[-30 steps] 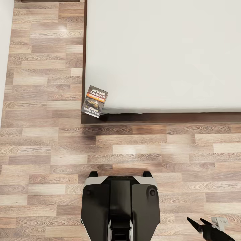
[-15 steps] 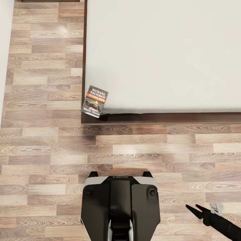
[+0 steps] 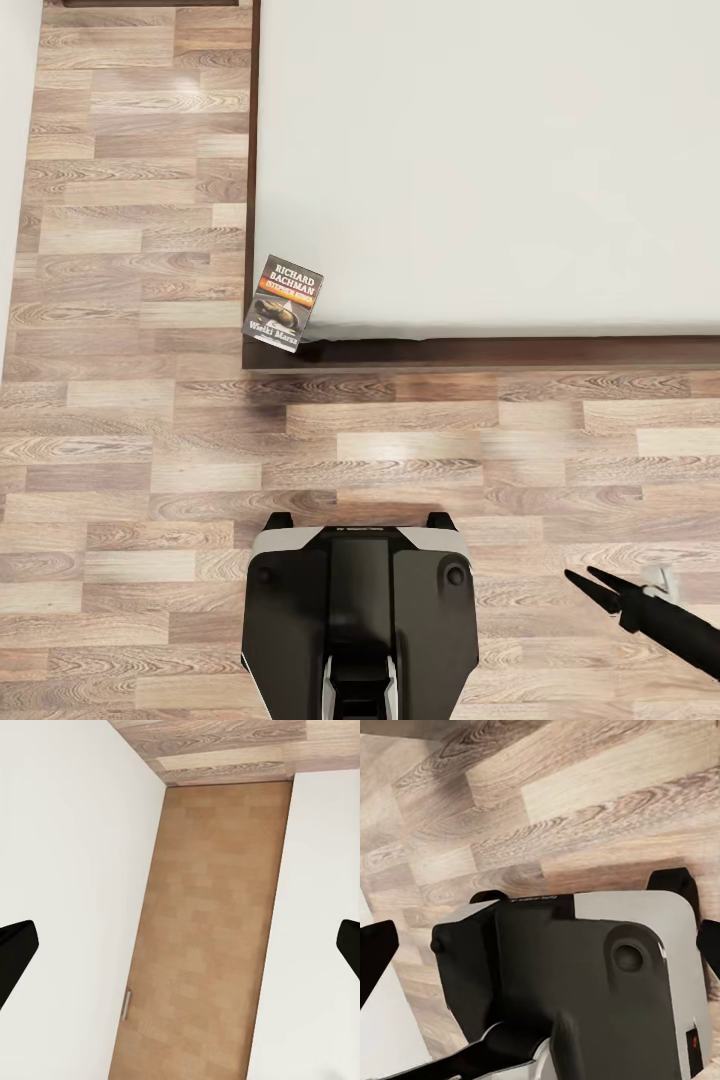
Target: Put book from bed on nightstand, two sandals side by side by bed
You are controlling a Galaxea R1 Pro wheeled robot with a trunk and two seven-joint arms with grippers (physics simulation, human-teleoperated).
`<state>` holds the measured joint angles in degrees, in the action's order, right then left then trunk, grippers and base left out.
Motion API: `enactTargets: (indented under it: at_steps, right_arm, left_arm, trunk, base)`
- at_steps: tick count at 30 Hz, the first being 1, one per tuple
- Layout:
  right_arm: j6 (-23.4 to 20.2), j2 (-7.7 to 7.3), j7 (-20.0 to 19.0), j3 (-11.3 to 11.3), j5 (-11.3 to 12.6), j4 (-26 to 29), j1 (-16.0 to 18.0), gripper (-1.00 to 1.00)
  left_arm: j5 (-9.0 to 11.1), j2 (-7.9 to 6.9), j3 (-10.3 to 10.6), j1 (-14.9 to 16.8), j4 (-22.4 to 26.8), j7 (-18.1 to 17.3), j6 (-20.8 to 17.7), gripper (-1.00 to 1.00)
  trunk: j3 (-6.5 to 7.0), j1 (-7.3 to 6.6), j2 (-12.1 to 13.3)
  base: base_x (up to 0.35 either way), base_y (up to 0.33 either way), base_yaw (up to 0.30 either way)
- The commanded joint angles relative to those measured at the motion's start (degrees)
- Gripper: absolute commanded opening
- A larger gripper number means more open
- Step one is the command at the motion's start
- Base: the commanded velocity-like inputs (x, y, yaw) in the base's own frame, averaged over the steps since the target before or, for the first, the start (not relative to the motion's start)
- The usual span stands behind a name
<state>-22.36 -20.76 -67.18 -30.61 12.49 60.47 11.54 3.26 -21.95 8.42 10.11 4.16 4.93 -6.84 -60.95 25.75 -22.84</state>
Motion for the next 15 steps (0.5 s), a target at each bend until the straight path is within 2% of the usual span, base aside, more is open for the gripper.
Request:
enactTargets:
  at_steps: [1, 4, 12, 15]
  right_arm:
    - [-0.7, 0.04, -0.7, -0.1, 0.3, 0.2, 0.5, 1.0]
    - [-1.5, 0.12, -1.8, -0.1, 0.9, 0.5, 1.5, 1.0]
    - [-4.5, 0.33, -5.5, 0.5, 4.5, 0.9, 4.2, 1.0]
    - [-4.9, 0.44, -6.2, 0.6, 5.2, 1.0, 5.0, 1.0]
  left_arm:
    - [0.3, 0.0, 0.5, 0.0, 0.1, 0.2, -0.4, 1.0]
    - [0.3, -0.01, 0.5, -0.1, 0.1, 0.2, -0.4, 1.0]
    - [0.3, -0.02, 0.4, -0.1, 0.1, 0.2, -0.5, 1.0]
    - [0.3, -0.02, 0.4, -0.1, 0.1, 0.2, -0.6, 1.0]
  trunk:
    - [-0.05, 0.03, -0.1]
    - [-0.05, 0.03, -0.1]
    - [-0.05, 0.03, -0.1]
    - [-0.05, 0.03, -0.1]
  base:
    - [0.0, 0.0, 0.0]
    - [0.0, 0.0, 0.0]
    - [0.0, 0.017, 0.0]
    - [0.0, 0.051, 0.0]
